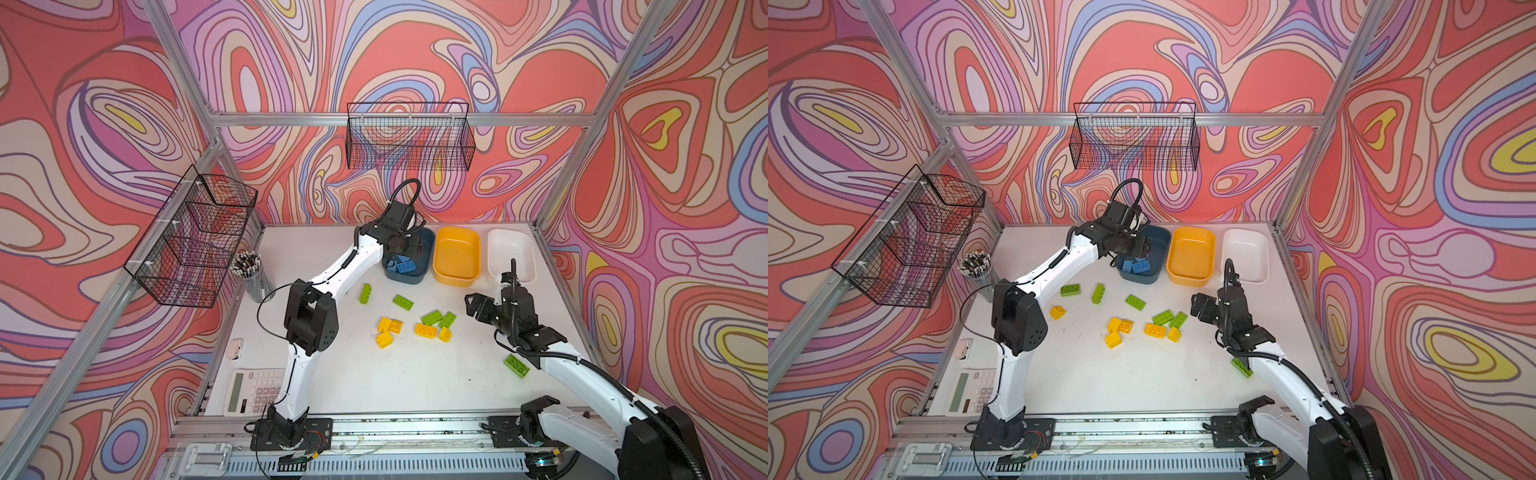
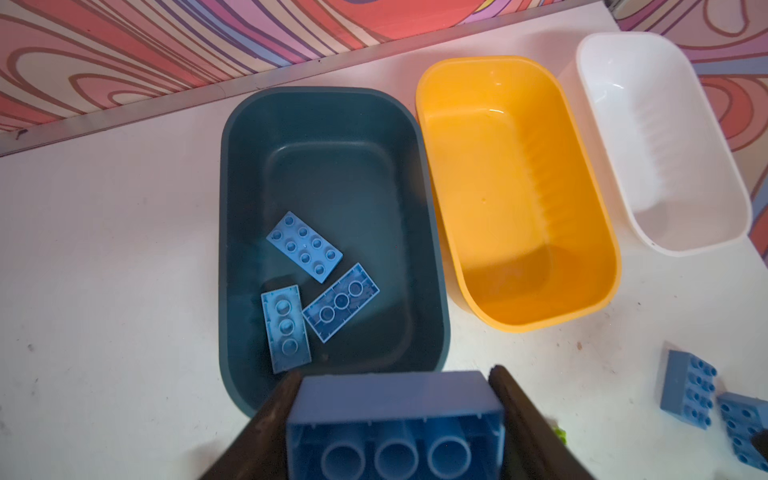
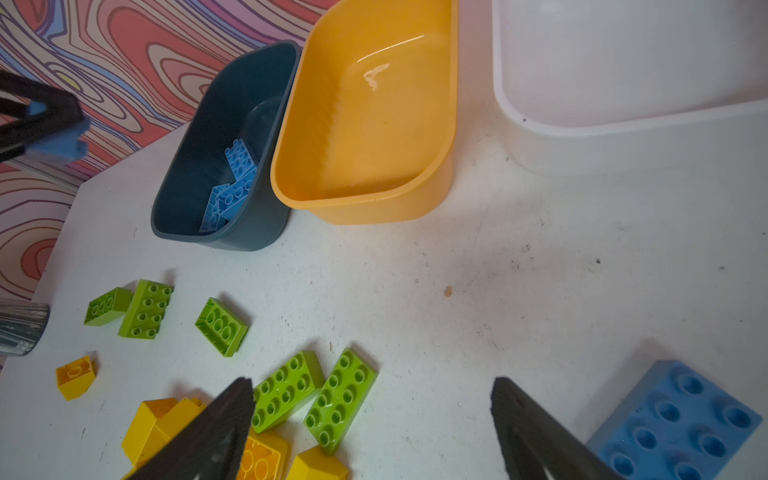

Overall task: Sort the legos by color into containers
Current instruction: 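Carry the blue brick with the left gripper into the teal bin and release, then withdraw the left gripper while the right gripper lowers onto a blue brick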

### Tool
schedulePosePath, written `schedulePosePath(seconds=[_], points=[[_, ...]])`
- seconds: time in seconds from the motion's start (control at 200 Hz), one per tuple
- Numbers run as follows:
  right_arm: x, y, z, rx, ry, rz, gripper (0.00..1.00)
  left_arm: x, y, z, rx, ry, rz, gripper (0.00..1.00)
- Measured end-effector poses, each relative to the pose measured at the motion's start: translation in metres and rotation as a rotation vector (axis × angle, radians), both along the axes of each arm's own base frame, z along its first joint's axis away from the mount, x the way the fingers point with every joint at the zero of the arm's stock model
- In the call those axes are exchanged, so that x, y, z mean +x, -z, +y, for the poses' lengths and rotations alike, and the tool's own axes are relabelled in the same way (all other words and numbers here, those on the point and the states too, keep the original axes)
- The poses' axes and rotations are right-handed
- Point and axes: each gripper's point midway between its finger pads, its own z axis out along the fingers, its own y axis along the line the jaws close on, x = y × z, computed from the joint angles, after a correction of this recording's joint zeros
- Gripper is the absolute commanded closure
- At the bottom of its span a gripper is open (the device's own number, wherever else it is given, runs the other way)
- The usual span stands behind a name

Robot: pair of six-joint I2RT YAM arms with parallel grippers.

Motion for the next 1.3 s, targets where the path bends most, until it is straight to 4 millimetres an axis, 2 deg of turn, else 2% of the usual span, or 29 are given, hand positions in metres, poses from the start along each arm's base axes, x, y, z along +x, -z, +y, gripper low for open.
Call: schedulePosePath(seconds=[0.12, 0.205, 0.24, 0.3, 0.341, 0.491, 0.641, 0.766, 0.906, 1.047, 1.122, 1.222, 1.302], points=[[0.001, -0.001, 0.0, -0.001, -0.002, -0.006, 0.06, 0.018, 0.018, -0.002, 0.008, -0.009, 0.027, 0.52], [0.001, -0.002, 0.0, -0.002, -0.003, -0.008, 0.06, 0.021, 0.025, -0.001, 0.013, -0.012, 0.04, 0.5], [0.001, -0.002, 0.0, -0.002, -0.003, -0.01, 0.06, 0.022, 0.026, 0.0, 0.014, -0.012, 0.045, 0.45], [0.001, -0.004, 0.0, -0.001, -0.003, -0.017, 0.06, 0.021, 0.026, 0.0, 0.015, -0.012, 0.05, 0.28], [0.001, -0.005, 0.0, 0.0, -0.003, -0.02, 0.06, 0.021, 0.025, 0.0, 0.013, -0.008, 0.049, 0.21], [0.001, -0.006, 0.0, 0.001, -0.003, -0.024, 0.06, 0.02, 0.023, -0.001, 0.012, 0.006, 0.048, 0.05], [-0.001, -0.008, -0.001, 0.001, -0.002, -0.024, 0.06, 0.018, 0.019, 0.0, 0.013, 0.011, 0.043, 0.01], [-0.003, -0.009, -0.005, -0.015, 0.016, 0.0, 0.07, 0.008, -0.002, 0.006, 0.008, 0.017, 0.026, 0.01], [-0.001, -0.017, -0.016, -0.061, 0.071, 0.029, 0.06, -0.027, -0.05, 0.026, -0.008, 0.03, -0.016, 0.01], [-0.004, -0.017, -0.031, -0.125, 0.132, 0.072, 0.07, -0.086, -0.11, 0.059, -0.064, 0.037, -0.098, 0.01], [-0.01, -0.012, -0.041, -0.166, 0.169, 0.104, 0.05, -0.118, -0.136, 0.077, -0.1, 0.042, -0.151, 0.01], [-0.019, -0.004, -0.054, -0.212, 0.224, 0.151, 0.02, -0.158, -0.149, 0.099, -0.125, 0.045, -0.19, 0.01], [-0.024, 0.002, -0.062, -0.235, 0.266, 0.181, 0.02, -0.183, -0.143, 0.115, -0.123, 0.041, -0.194, 0.01]])
